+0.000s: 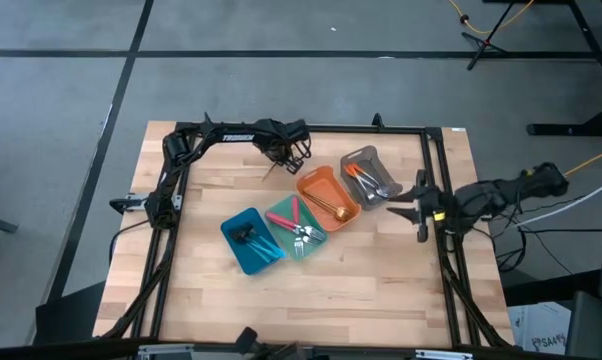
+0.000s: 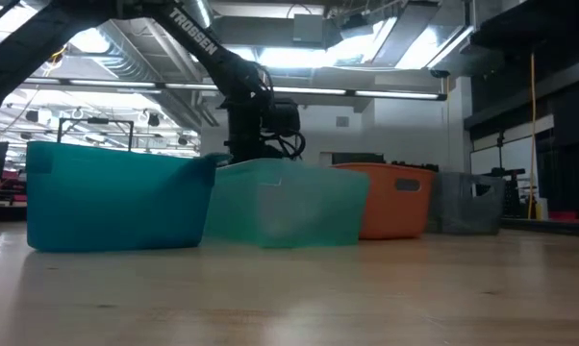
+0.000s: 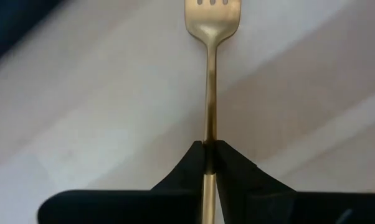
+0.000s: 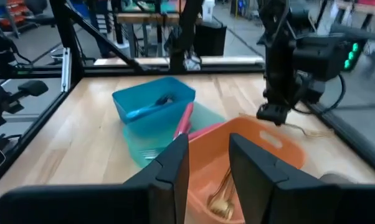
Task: Sort silverware by color (type)
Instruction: Put the gold fork into the orange bin
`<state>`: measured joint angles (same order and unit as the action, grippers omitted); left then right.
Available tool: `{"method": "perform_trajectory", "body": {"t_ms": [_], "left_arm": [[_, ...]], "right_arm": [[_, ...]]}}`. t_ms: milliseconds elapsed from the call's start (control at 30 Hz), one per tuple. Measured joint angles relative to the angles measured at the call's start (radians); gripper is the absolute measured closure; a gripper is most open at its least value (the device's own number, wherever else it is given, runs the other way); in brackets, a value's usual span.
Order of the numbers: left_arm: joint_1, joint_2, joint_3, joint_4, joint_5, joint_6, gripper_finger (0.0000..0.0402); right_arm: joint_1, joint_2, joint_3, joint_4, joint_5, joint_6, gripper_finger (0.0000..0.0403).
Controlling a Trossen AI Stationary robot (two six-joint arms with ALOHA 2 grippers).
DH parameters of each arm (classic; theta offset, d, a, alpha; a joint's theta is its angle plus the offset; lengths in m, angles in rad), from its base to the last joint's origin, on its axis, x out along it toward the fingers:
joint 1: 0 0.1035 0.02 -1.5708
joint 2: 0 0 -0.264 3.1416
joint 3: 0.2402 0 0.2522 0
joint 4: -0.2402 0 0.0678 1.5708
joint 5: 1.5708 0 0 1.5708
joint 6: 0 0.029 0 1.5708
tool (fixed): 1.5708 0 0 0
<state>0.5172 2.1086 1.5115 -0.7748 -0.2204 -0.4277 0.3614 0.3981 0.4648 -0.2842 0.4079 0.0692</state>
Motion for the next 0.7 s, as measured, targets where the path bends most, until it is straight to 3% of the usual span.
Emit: {"method": "perform_trajectory", "body": {"t_ms": [533,700], "left_arm": [[0.020,-0.002,0.267,-0.006,-0.008,0.121,0.0387],[0.001,-0.003,0.360,-0.049,-0.015,0.159,0.0387]], "right_arm": [[-0.327,-0.046,-0.001,-0.005,-0.414,-0.082,0.0297],[-0.365,-0.076,-0.064,0.049,-0.453,-0.080,0.0297]]}}
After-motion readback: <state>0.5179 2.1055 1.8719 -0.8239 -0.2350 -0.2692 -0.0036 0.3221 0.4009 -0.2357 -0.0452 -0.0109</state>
